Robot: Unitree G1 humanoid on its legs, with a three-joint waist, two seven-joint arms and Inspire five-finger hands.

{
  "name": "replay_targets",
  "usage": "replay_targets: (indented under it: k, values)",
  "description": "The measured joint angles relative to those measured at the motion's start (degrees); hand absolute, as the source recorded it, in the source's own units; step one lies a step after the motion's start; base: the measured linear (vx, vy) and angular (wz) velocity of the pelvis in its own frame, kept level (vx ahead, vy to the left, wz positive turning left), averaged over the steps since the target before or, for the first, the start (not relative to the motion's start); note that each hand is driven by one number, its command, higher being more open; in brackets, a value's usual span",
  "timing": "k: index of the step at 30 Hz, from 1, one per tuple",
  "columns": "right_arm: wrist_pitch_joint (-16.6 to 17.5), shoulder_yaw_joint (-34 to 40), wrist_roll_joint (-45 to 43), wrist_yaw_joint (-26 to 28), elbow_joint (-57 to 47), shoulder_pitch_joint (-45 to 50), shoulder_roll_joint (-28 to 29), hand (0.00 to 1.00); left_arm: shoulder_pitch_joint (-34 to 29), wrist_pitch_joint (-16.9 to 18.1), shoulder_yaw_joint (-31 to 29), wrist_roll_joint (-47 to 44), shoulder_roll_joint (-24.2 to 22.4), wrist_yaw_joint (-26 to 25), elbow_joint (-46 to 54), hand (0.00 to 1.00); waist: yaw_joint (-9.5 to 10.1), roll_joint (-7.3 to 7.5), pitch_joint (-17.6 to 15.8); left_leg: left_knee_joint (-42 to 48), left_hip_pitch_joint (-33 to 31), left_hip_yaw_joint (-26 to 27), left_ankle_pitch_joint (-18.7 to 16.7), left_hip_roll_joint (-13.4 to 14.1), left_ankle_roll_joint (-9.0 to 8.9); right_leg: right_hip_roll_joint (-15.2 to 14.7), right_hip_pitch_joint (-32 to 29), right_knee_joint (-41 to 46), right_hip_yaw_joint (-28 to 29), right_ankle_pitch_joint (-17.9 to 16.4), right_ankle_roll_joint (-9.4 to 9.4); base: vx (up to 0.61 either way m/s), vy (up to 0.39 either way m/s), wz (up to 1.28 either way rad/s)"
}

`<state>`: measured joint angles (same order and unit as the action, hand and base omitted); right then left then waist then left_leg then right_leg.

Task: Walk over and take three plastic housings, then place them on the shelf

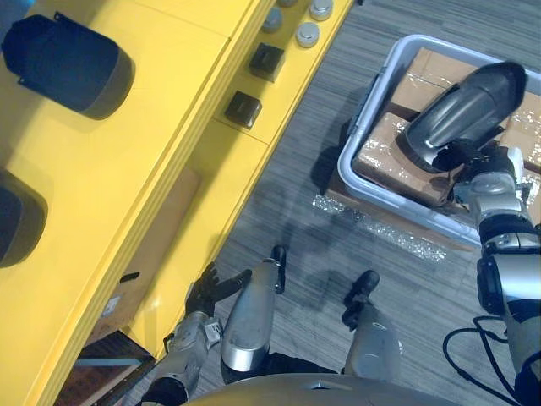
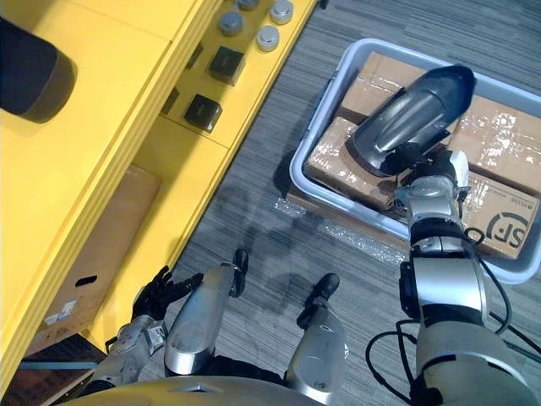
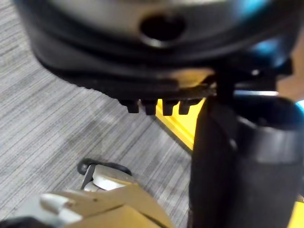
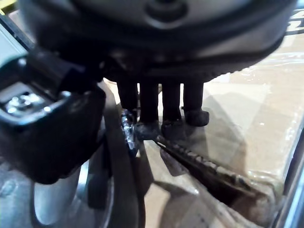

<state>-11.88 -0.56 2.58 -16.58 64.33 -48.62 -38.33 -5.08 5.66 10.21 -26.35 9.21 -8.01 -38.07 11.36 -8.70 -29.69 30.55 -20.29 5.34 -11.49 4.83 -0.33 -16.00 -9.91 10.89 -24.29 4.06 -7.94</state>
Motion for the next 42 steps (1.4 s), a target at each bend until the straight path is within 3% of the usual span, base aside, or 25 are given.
replay_targets:
  k: [4, 8, 13, 16, 21, 23, 28, 33, 36, 42]
  values:
    - [3.4, -0.2, 1.6, -2.0, -5.4, 6.0, 1.5, 0.0, -0.8, 0.3, -1.3, 0.6, 0.0, -0.3, 0.7, 1.0, -1.21, 0.67, -0.2, -1.1, 2.2, 1.3, 0.0, 0.5, -0.08, 0.3, 0.9, -0.6, 1.2, 0.1, -0.06, 0.01, 0.018, -0.16]
    - [4.0, 0.1, 1.8, -7.4, -14.2, 13.4, 4.9, 0.0, -4.4, 1.4, -3.0, 4.7, 0.1, -3.0, 5.9, 1.0, -2.53, 3.03, -0.3, -3.5, 5.1, 2.6, 0.2, 1.0, -0.53, 1.3, 2.5, -2.3, 2.2, 0.3, 0.16, 0.04, -0.014, -0.16]
    - [3.8, 2.4, 8.8, -14.9, -27.6, 23.5, 9.8, 0.0, -7.4, 1.9, -4.4, 13.5, 0.1, -8.4, 23.7, 1.0, -4.84, 5.76, -0.1, -6.6, 9.0, 3.5, 0.7, 1.5, -1.4, 2.2, 5.4, -4.2, 2.7, 0.4, 0.41, 0.05, -0.015, -0.09]
    - [3.8, 2.4, 12.8, -17.3, -33.0, 25.5, 11.4, 0.0, -5.6, 1.9, -4.5, 14.0, 0.2, -8.4, 34.0, 1.0, -6.41, 6.92, 0.6, -8.0, 10.5, 4.0, 1.1, 1.6, -1.79, 2.5, 6.3, -5.1, 3.1, 0.5, 0.54, 0.03, -0.01, -0.08]
    - [3.8, 3.0, 15.5, -18.3, -34.9, 25.9, 11.6, 0.0, 1.6, 1.8, -3.6, 11.2, 0.3, -4.3, 39.3, 1.0, -7.66, 7.81, 2.5, -8.6, 11.6, 4.8, 1.2, 1.9, -1.97, 3.3, 7.0, -6.3, 4.1, 1.1, 0.92, 0.01, 0.004, -0.09]
    - [4.0, 3.0, 17.6, -18.3, -34.9, 25.9, 11.6, 0.0, 4.8, 1.0, -2.5, 9.8, 0.3, -3.7, 39.3, 1.0, -7.92, 8.13, 2.8, -8.6, 11.8, 5.1, 1.2, 1.9, -1.97, 3.3, 7.1, -6.3, 4.3, 1.2, 0.97, -0.01, 0.015, -0.08]
    - [4.3, 0.5, 19.6, -17.8, -34.9, 21.8, 11.5, 0.0, 15.8, -4.7, 0.9, 3.1, 2.7, -1.2, 36.7, 1.0, -8.42, 9.17, 3.2, -7.5, 10.4, 6.4, 1.0, 2.8, -2.15, 4.4, 5.7, -8.3, 6.2, 3.3, 1.71, -0.07, 0.015, -0.2]
    - [5.7, -4.5, 20.2, -17.5, -34.8, 11.9, 10.8, 0.0, 31.5, -12.0, 2.9, -9.2, 4.7, 1.2, 21.2, 1.0, -9.42, 10.13, 3.2, -5.6, 7.2, 7.9, 0.9, 4.2, -2.33, 5.8, 2.5, -9.1, 8.6, 5.3, 2.72, -0.11, -0.002, -0.22]
    - [8.3, -7.1, 21.9, -17.4, -34.8, 7.2, 10.1, 0.0, 37.3, -16.1, 3.4, -18.4, 4.6, 1.2, 11.6, 1.0, -10.32, 10.44, 3.2, -5.3, 6.5, 9.0, 0.9, 4.6, -2.35, 6.1, 1.0, -9.1, 9.6, 5.8, 2.86, -0.07, -0.003, -0.21]
    - [11.2, -9.6, 24.1, -17.4, -34.8, 4.0, 9.5, 0.0, 43.7, -17.3, 3.3, -33.1, 4.7, 1.1, 8.1, 1.0, -11.52, 10.81, 3.1, -5.8, 5.6, 9.4, 1.3, 4.4, -2.29, 6.1, -0.4, -9.1, 10.3, 5.9, 2.9, -0.01, -0.001, -0.03]
